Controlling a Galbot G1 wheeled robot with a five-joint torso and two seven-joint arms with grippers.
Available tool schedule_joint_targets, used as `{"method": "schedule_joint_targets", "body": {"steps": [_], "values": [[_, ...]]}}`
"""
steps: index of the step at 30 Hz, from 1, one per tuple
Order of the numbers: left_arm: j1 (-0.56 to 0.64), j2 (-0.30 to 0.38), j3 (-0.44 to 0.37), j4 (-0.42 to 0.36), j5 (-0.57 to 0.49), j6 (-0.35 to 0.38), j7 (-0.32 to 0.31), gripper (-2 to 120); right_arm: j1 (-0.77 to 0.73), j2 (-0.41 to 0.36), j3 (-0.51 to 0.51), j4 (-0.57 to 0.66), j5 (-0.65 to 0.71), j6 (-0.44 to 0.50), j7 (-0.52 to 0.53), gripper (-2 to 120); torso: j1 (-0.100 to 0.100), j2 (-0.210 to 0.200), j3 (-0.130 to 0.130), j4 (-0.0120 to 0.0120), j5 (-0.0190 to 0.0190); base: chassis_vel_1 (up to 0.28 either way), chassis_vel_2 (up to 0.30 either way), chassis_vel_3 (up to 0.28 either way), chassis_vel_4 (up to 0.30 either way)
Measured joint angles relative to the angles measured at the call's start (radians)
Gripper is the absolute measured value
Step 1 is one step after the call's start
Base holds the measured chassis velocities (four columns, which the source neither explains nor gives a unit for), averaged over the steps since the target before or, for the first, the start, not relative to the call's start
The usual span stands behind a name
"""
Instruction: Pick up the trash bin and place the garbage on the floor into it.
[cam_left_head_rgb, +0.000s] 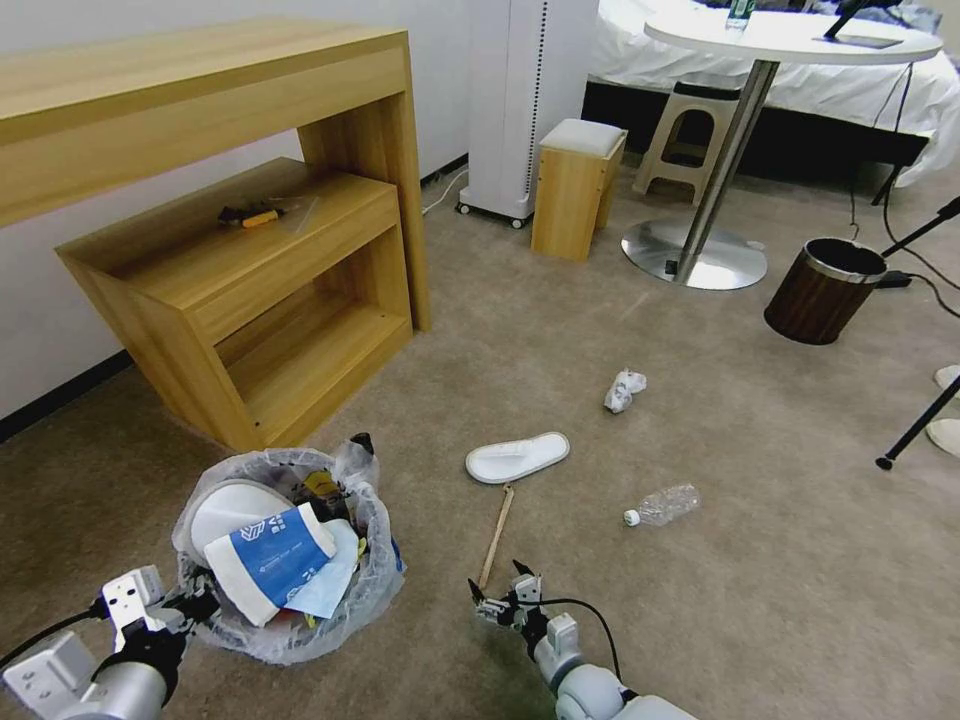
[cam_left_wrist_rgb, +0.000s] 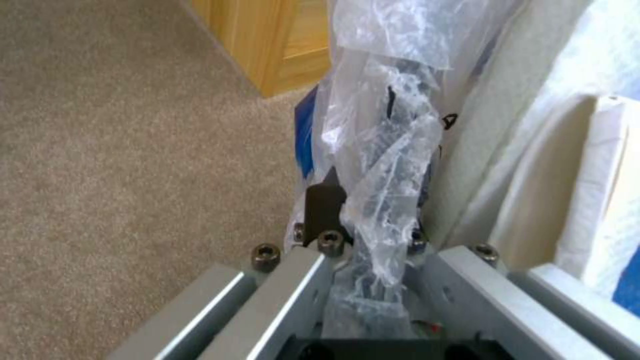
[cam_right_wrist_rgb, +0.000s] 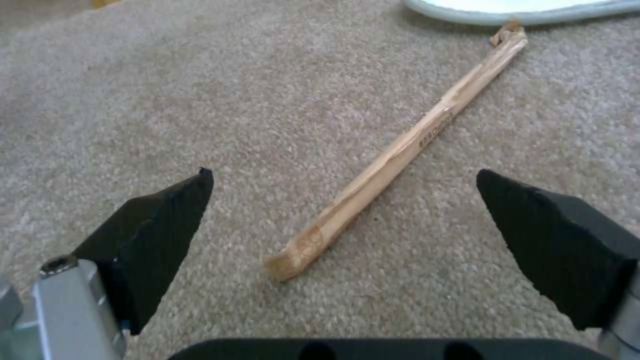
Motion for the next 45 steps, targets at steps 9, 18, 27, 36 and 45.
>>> {"method": "schedule_joint_targets", "body": {"steps": [9, 18, 27, 36, 45], "values": [[0.002, 0.003, 0.001, -0.007, -0.001, -0.003, 0.001, 0, -0.012, 0.021, 0.017, -0.002, -0.025, -0.011, 0.028, 100, 0.0, 0.0, 0.0, 0.0001, -0.0006, 0.0, 0.0, 0.0, 0.0], [0.003, 0.015, -0.002, -0.012, -0.011, -0.004, 0.002, 0, -0.012, 0.039, 0.029, -0.007, -0.047, -0.024, 0.047, 100, 0.0, 0.0, 0.0, 0.0, 0.0002, 0.0, 0.0, 0.0, 0.0], [-0.006, 0.028, -0.01, 0.003, -0.016, -0.005, 0.0, 0, -0.023, 0.012, 0.012, 0.095, -0.043, -0.052, 0.06, 100, 0.0, -0.001, 0.001, -0.0001, 0.0041, 0.0, 0.0, 0.0, 0.0], [-0.009, 0.025, -0.015, 0.005, -0.02, -0.005, -0.004, 0, -0.038, -0.018, 0.001, 0.144, -0.04, -0.056, 0.07, 100, 0.0, -0.001, 0.0, -0.0001, 0.0028, 0.0, 0.0, 0.0, 0.0], [-0.007, 0.007, -0.009, -0.001, -0.016, -0.006, -0.004, 0, -0.039, -0.024, 0.005, 0.119, -0.041, -0.057, 0.07, 100, 0.0, 0.0, 0.0, 0.0, 0.0014, 0.0, 0.0, 0.0, 0.0]]}}
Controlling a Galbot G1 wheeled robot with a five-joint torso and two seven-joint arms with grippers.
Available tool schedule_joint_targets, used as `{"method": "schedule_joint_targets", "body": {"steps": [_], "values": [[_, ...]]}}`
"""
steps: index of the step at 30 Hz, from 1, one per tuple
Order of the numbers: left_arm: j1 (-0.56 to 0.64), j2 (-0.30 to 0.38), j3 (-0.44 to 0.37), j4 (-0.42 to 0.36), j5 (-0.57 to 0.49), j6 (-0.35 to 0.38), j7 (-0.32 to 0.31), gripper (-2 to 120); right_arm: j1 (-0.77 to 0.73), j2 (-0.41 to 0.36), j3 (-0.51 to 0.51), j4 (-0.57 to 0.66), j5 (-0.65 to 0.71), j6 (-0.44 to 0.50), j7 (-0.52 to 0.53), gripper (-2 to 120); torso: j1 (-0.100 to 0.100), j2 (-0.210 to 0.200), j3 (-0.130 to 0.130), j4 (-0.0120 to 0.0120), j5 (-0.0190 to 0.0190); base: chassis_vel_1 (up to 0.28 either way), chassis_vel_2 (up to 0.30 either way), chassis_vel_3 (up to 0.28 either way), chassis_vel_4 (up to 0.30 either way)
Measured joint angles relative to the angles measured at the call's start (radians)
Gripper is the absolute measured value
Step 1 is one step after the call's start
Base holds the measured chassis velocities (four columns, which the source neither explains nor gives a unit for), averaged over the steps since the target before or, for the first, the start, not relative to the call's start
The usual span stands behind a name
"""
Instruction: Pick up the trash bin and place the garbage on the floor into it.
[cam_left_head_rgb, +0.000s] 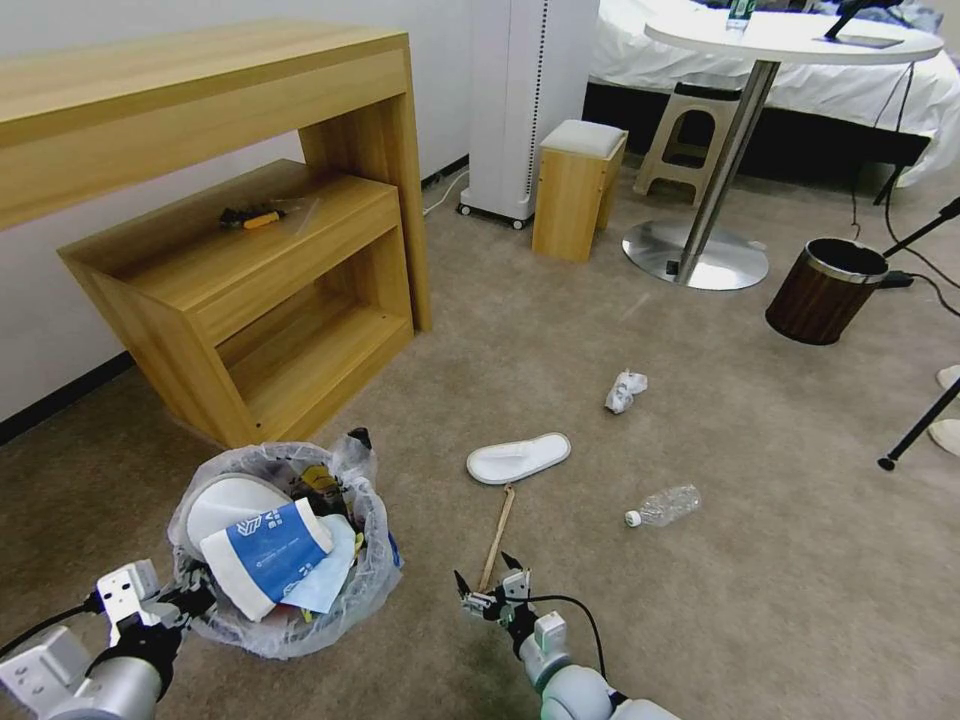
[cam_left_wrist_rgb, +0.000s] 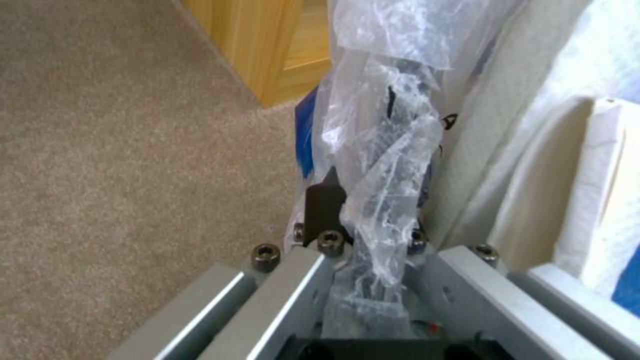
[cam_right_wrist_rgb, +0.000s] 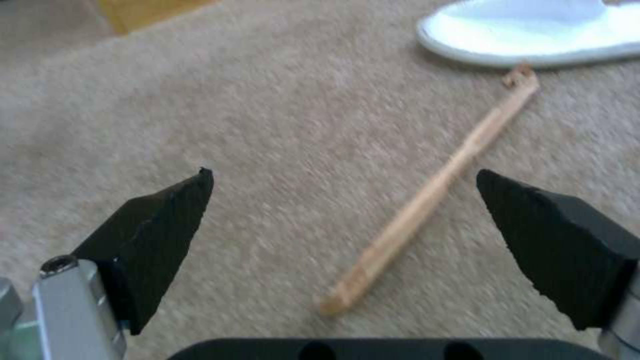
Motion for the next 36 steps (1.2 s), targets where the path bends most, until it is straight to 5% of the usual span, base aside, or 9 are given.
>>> {"method": "schedule_joint_targets", "body": {"steps": [7, 22, 36], "values": [[-0.005, -0.011, -0.002, 0.008, 0.007, -0.003, 0.002, 0, 0.0, -0.01, -0.003, -0.049, 0.008, 0.004, -0.027, 100, 0.0, 0.0, 0.0, -0.0005, -0.0026, 0.0, 0.0, 0.0, 0.0], [-0.01, -0.032, -0.012, 0.002, -0.01, 0.008, -0.015, 0, -0.01, -0.074, -0.02, -0.036, 0.01, 0.012, -0.038, 100, 0.0, -0.001, 0.0, -0.0006, 0.0015, 0.0, 0.0, 0.0, 0.0], [0.02, -0.036, -0.064, -0.077, -0.212, 0.136, -0.165, 0, 0.005, -0.142, -0.049, 0.022, 0.015, 0.003, -0.031, 100, 0.0, 0.0, 0.0, -0.0004, 0.0002, 0.0, 0.0, 0.0, 0.0]]}}
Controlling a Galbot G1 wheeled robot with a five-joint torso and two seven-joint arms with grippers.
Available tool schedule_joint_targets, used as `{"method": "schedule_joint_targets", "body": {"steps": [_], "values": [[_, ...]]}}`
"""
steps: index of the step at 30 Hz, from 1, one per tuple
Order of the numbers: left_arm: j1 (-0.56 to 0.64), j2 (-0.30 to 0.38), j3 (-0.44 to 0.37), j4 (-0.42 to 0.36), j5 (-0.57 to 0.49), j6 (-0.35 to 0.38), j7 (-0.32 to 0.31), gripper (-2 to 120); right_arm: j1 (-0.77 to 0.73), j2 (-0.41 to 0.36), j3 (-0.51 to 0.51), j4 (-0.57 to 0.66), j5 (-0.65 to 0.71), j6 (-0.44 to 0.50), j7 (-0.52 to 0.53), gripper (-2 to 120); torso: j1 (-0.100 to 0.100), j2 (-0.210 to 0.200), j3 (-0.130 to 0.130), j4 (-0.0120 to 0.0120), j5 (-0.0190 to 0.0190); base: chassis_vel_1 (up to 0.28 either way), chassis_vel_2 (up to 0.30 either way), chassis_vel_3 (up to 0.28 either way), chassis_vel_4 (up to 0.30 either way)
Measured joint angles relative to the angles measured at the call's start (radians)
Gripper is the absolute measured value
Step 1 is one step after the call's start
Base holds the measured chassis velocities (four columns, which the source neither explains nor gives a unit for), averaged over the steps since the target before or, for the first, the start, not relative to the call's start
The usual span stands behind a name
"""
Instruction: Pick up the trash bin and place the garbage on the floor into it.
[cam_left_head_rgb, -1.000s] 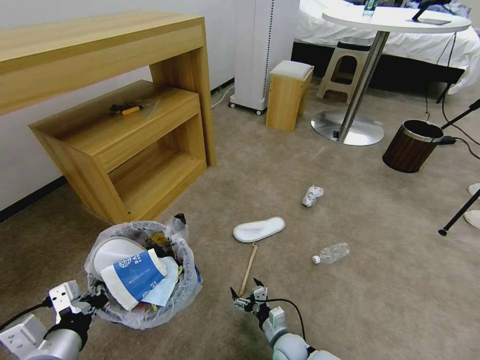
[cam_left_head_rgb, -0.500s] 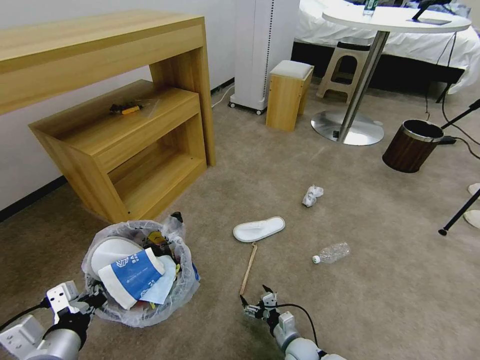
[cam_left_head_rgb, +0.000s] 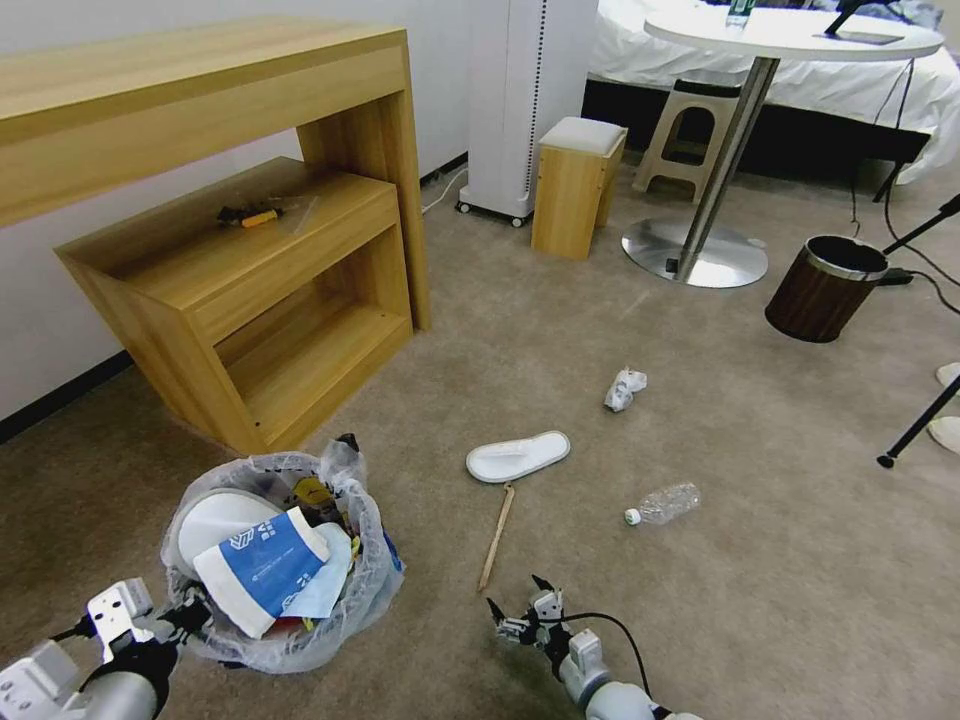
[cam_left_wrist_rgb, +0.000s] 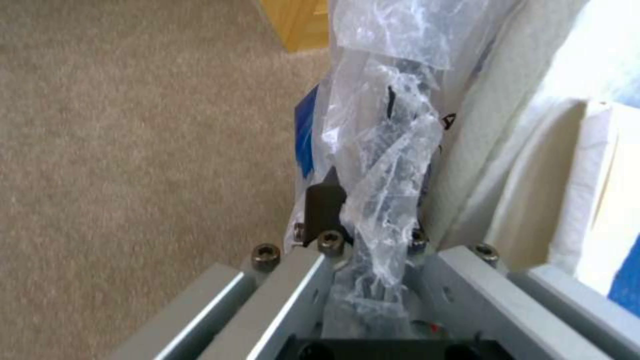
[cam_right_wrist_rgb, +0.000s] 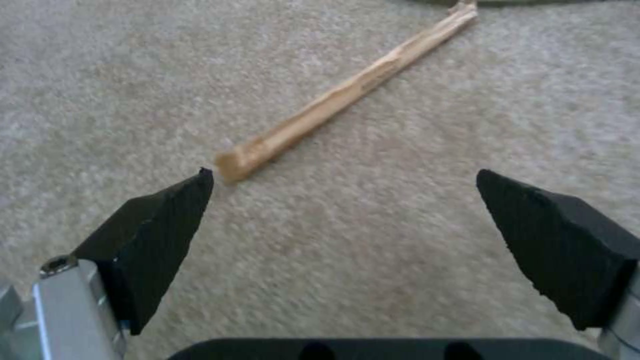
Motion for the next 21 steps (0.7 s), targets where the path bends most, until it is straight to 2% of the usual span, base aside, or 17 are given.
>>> {"method": "schedule_joint_targets", "body": {"steps": [4, 6, 17, 21], "values": [[0.006, 0.013, -0.028, -0.012, -0.047, 0.017, -0.022, 0, 0.0, -0.014, -0.002, 0.005, 0.0, 0.0, -0.001, 100, 0.0, 0.0, 0.0, -0.0001, 0.0001, 0.0, 0.0, 0.0, 0.0], [0.022, 0.029, -0.063, -0.029, -0.108, 0.037, -0.043, 0, 0.005, -0.027, -0.003, 0.014, 0.0, 0.0, -0.002, 100, 0.0, 0.0, 0.0, 0.0, 0.0, 0.0, 0.0, 0.0, 0.0], [0.045, 0.034, -0.087, -0.023, -0.127, 0.046, -0.053, 0, 0.031, -0.041, -0.021, 0.031, 0.016, -0.001, -0.004, 100, 0.0, 0.0, 0.0, 0.0001, -0.0004, 0.0, 0.0, 0.0, 0.0], [0.04, 0.035, -0.087, -0.011, -0.127, 0.042, -0.053, 0, 0.04, -0.024, -0.048, 0.025, 0.03, -0.011, -0.004, 100, 0.0, 0.0, 0.0, 0.0001, -0.0006, 0.0, 0.0, 0.0, 0.0]]}}
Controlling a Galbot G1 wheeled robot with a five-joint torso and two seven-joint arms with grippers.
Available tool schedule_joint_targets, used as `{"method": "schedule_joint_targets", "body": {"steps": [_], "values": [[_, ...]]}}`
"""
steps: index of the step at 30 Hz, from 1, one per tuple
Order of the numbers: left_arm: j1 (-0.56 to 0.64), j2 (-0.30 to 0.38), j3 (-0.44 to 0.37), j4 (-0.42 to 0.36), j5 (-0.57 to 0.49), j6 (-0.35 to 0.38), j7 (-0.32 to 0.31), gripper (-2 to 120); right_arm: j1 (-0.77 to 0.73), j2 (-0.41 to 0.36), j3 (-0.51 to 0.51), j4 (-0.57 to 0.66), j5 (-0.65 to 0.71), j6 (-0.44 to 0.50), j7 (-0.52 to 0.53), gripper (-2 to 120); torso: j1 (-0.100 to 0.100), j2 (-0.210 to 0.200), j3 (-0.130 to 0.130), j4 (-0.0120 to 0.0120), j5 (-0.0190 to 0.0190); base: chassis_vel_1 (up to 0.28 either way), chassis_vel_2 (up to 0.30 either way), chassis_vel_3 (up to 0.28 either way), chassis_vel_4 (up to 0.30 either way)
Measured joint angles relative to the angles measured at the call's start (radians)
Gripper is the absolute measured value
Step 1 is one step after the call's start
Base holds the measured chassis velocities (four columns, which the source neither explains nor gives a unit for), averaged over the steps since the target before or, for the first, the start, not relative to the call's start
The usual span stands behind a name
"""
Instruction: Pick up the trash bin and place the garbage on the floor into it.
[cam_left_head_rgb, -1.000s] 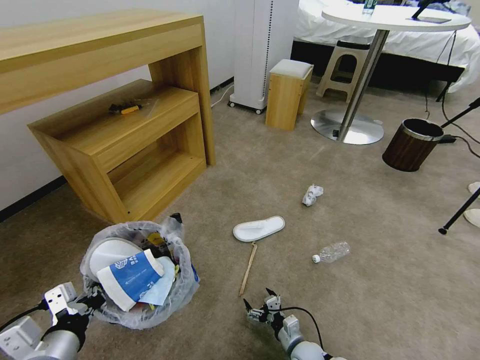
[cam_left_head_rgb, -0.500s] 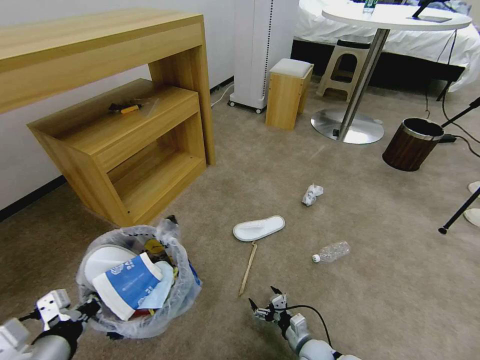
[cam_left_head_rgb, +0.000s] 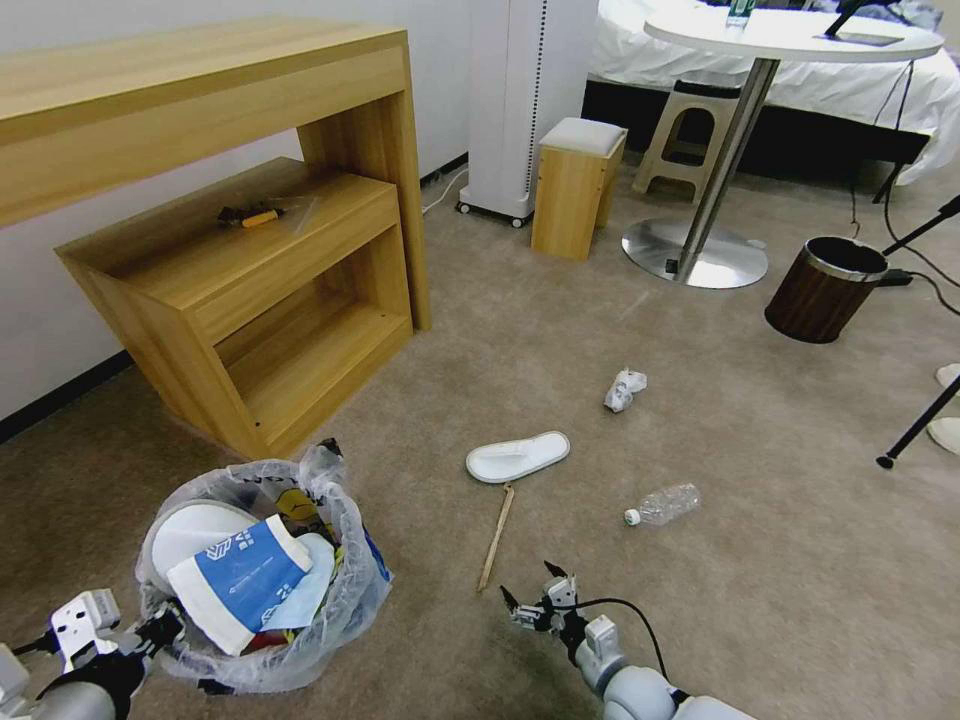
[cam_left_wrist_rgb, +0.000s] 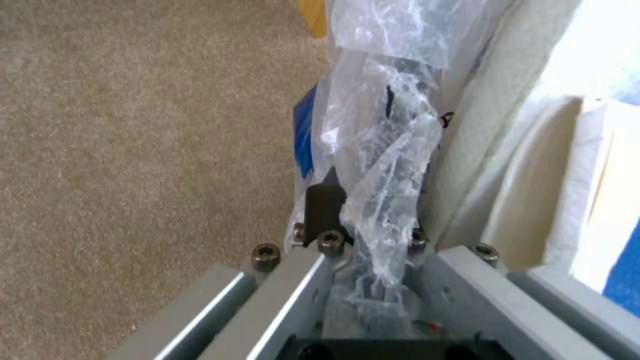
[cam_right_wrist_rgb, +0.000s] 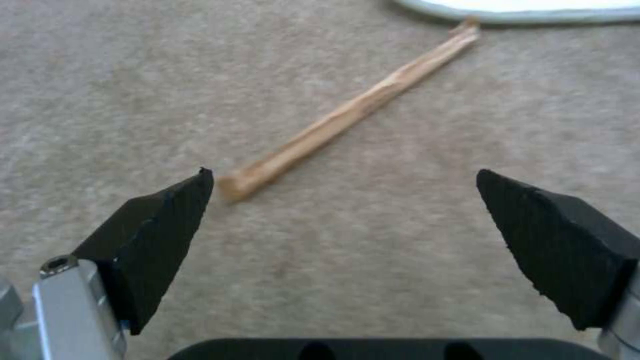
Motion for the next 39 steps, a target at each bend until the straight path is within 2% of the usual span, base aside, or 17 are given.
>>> {"method": "schedule_joint_targets", "body": {"steps": [4, 11, 15, 22, 26, 32, 39], "values": [[0.001, 0.001, 0.003, 0.001, -0.004, -0.003, 0.0, 0, 0.007, 0.046, -0.019, -0.034, 0.002, -0.001, 0.0, 100, 0.0, 0.0, 0.0, 0.0003, 0.0005, 0.0, 0.0, 0.0, 0.0], [-0.001, 0.006, 0.002, 0.001, -0.009, -0.005, 0.0, 0, 0.009, 0.064, -0.032, -0.059, 0.003, -0.01, 0.001, 100, 0.0, 0.0, 0.0, 0.0001, -0.0002, 0.0, 0.0, 0.0, 0.0], [0.001, 0.023, -0.007, 0.003, -0.015, -0.006, 0.001, 0, 0.01, 0.054, -0.034, -0.061, 0.005, -0.01, 0.0, 100, 0.0, 0.0, 0.0, 0.0002, 0.0006, 0.0, 0.0, 0.0, 0.0], [0.002, 0.117, -0.037, 0.044, -0.033, -0.015, 0.03, 0, 0.009, 0.001, -0.016, -0.032, 0.014, -0.008, -0.002, 100, 0.0, 0.0, 0.0, 0.0, -0.0001, 0.0, 0.0, 0.0, 0.0], [0.0, 0.143, -0.041, 0.057, -0.036, -0.019, 0.038, 0, 0.014, -0.009, -0.01, -0.028, 0.025, -0.008, -0.006, 100, 0.0, 0.0, 0.0, 0.0, 0.0003, 0.0, 0.0, 0.0, 0.0], [-0.006, 0.146, -0.031, 0.062, -0.022, -0.024, 0.049, 0, 0.014, 0.001, -0.01, -0.018, 0.054, -0.013, -0.01, 100, 0.0, 0.0, 0.0, 0.0001, 0.0002, 0.0, 0.0, 0.0, 0.0], [-0.006, 0.141, -0.021, 0.057, -0.01, -0.025, 0.054, 0, 0.009, 0.054, -0.027, -0.041, 0.062, -0.017, -0.012, 100, 0.0, 0.0, 0.0, 0.0001, 0.0002, 0.0, 0.0, 0.0, 0.0]]}}
